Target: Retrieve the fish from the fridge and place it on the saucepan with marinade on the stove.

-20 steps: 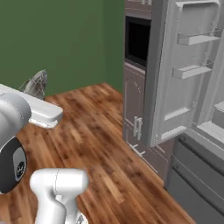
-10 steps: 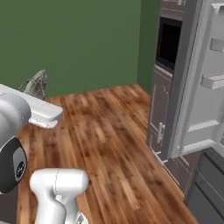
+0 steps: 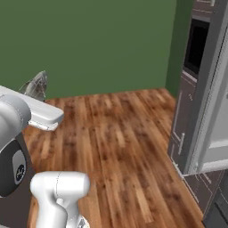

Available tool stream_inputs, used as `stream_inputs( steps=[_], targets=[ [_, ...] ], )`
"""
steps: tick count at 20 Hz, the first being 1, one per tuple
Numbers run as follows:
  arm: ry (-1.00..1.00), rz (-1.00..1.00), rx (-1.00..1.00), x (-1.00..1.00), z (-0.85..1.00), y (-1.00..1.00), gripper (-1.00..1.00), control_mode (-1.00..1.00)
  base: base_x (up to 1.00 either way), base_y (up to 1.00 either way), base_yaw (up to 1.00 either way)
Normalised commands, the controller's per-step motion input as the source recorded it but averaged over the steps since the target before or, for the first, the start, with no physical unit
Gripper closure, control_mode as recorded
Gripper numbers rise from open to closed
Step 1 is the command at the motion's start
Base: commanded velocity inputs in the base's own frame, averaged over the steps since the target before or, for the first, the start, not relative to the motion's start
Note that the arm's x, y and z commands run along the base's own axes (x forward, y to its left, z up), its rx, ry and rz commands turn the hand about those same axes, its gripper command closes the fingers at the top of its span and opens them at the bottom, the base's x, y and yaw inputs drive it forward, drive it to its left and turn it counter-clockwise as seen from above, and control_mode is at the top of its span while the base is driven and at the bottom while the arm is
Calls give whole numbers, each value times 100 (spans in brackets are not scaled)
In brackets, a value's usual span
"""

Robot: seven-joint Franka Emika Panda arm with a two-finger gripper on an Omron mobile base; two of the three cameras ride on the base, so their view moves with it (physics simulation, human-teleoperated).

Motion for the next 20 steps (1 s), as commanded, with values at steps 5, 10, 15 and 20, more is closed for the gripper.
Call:
stream_inputs(
  steps=[5,10,15,20],
  targets=[
    [0,0,0,0,0,0,100,100,4,-65,23],
    [0,0,0,0,0,0,100,100,4,-67,23],
    [0,0,0,0,0,0,100,100,-3,-23,29],
    [0,0,0,0,0,0,100,100,-24,15,34]
  ],
)
